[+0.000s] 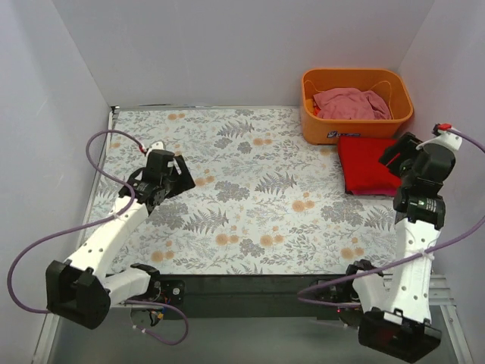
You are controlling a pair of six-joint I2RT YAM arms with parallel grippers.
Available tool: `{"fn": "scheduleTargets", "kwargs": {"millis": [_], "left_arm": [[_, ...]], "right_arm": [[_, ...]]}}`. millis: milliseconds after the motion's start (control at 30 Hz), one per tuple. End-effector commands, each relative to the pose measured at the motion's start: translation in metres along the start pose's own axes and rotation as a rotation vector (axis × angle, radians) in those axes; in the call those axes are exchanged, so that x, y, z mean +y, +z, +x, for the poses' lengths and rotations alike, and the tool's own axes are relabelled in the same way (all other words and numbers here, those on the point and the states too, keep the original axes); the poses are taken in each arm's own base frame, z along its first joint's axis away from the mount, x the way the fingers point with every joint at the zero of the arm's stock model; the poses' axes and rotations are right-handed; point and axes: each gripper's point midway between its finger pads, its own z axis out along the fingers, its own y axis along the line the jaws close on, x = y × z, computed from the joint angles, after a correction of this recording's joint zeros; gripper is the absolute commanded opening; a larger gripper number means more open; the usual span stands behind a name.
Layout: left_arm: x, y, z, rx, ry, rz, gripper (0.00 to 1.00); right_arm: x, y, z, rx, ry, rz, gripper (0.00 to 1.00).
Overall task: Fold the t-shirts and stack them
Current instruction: Reset both grippers
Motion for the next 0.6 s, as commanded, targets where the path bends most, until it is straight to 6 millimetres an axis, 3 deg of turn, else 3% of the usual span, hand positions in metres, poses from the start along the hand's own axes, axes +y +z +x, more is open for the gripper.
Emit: {"fn": "scheduleTargets", "kwargs": {"millis": [0,33,67,133,167,333,467,567], "left_arm": [[-0.003,-0.050,-0.042,-0.150,-0.056,0.029,0.73],[-0.004,-0.071,-0.055,-0.212,-0.076,0.054,0.75],[-0.001,-0.079,-0.056,-0.223,-0.080,0.052,0.75],[0.003,-0.103,-0.063,-0.277,-0.100,0.077,0.77],[0.004,-0.111,-0.065,-0.298,-0.107,0.083,0.77],[0.025,-0.129,-0.062,-0.357,-0.147,0.049,0.78],[0.036,-0.133,-0.059,-0.416,-0.187,0.049,0.78],[0.041,-0.126,-0.050,-0.446,-0.231,0.078,0.78]], "right_arm": [[0.005,-0.039,-0.018,-0.083,-0.089,0.106,0.74],[0.010,-0.047,-0.019,-0.101,-0.127,0.087,0.76],[0.024,-0.066,-0.023,-0.144,-0.146,0.019,0.79],[0.025,-0.080,-0.021,-0.179,-0.157,0.000,0.84],[0.031,-0.097,-0.023,-0.221,-0.163,-0.054,0.88],[0.026,-0.134,-0.017,-0.336,-0.165,-0.155,0.98],[0.024,-0.132,0.006,-0.349,-0.215,-0.207,0.99],[0.035,-0.129,0.024,-0.315,-0.240,-0.289,0.98]]}}
